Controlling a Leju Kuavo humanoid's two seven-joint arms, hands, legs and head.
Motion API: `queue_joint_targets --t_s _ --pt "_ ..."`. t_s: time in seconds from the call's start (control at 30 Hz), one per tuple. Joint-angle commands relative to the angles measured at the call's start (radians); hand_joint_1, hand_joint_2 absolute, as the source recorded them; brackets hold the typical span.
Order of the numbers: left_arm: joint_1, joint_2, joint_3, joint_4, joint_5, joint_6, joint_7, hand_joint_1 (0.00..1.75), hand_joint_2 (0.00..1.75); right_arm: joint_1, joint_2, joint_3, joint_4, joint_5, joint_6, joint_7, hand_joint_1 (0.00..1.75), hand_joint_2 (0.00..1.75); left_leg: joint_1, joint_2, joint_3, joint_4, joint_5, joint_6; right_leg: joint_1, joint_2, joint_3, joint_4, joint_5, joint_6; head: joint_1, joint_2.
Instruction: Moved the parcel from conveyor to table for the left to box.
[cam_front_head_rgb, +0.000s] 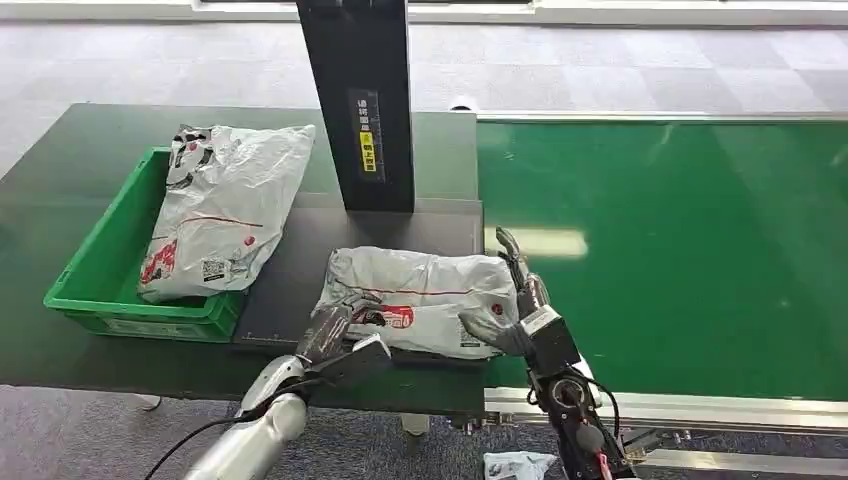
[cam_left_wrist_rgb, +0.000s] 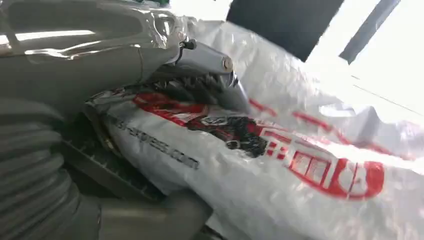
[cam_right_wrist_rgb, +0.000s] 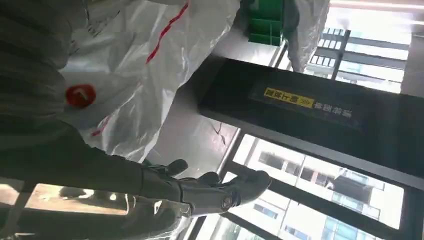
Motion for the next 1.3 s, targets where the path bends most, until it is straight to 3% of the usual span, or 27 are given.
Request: queue_joint_targets --t_s 0.03,0.57,0.67,0.8,0.87,0.9,0.93,1.3 --pt "0.069 -0.015 0.094 -0.042 0.069 0.078 -0.023 1.75 1.75 0.005 -0.015 -0.015 0.010 0.001 0.012 -0.003 0.00 1.75 0.000 0.004 -0.009 -0.002 0.002 0.000 0.000 0.004 -0.010 -0.002 0.003 0.000 0.000 0.000" --pt "0.100 -0.034 0.146 -0.137 0.180 0.223 -0.124 1.75 1.75 -0.024 -0.024 -0.020 0.027 -0.026 0.018 -0.014 0.00 1.75 0.000 0.002 -0.016 0.000 0.000 0.000 0.001 0.003 -0.017 -0.001 0.001 0.000 0.000 0.000" --pt "0.125 -0.040 0.142 -0.259 0.314 0.311 -0.299 1.75 1.75 -0.020 -0.030 -0.016 0.015 -0.045 0.016 -0.016 0.00 1.75 0.000 0.002 -0.018 0.000 0.000 0.000 0.001 0.003 -0.019 0.000 0.001 0.000 0.000 0.000" --pt "0.143 -0.039 0.129 -0.417 0.453 0.400 -0.385 1.75 1.75 -0.018 -0.034 -0.012 -0.001 -0.064 0.005 -0.006 0.00 1.75 0.000 0.002 -0.020 0.002 -0.001 0.000 0.001 0.002 -0.021 0.001 0.000 0.000 -0.001 0.000" --pt "0.156 -0.019 0.091 -0.475 0.444 0.479 -0.385 1.75 1.75 -0.015 -0.036 -0.010 -0.003 -0.068 0.000 -0.005 0.00 1.75 0.001 0.002 -0.020 0.002 -0.001 0.001 0.001 0.002 -0.021 0.001 0.000 0.000 0.000 0.000" --pt "0.205 -0.114 0.261 -0.699 0.193 0.491 -0.385 1.75 1.75 -0.009 -0.038 -0.007 -0.004 -0.072 -0.002 -0.005 0.00 1.75 0.001 0.002 -0.020 0.001 -0.001 0.000 0.001 0.003 -0.021 0.001 0.000 0.000 0.000 0.000" --pt "0.209 -0.133 0.287 -0.751 0.007 0.491 -0.385 1.75 1.75 -0.005 -0.040 -0.004 -0.006 -0.074 -0.006 -0.005 0.00 1.75 0.000 0.002 -0.020 0.001 0.000 0.000 0.001 0.003 -0.022 0.001 0.000 0.000 -0.001 0.000" --pt "0.205 -0.144 0.311 -0.825 -0.046 0.491 -0.385 1.75 1.75 0.004 -0.041 0.000 -0.011 -0.075 -0.008 -0.007 0.00 1.75 0.000 0.003 -0.021 0.000 -0.001 0.000 0.000 0.004 -0.022 0.000 0.000 0.000 -0.001 0.000"
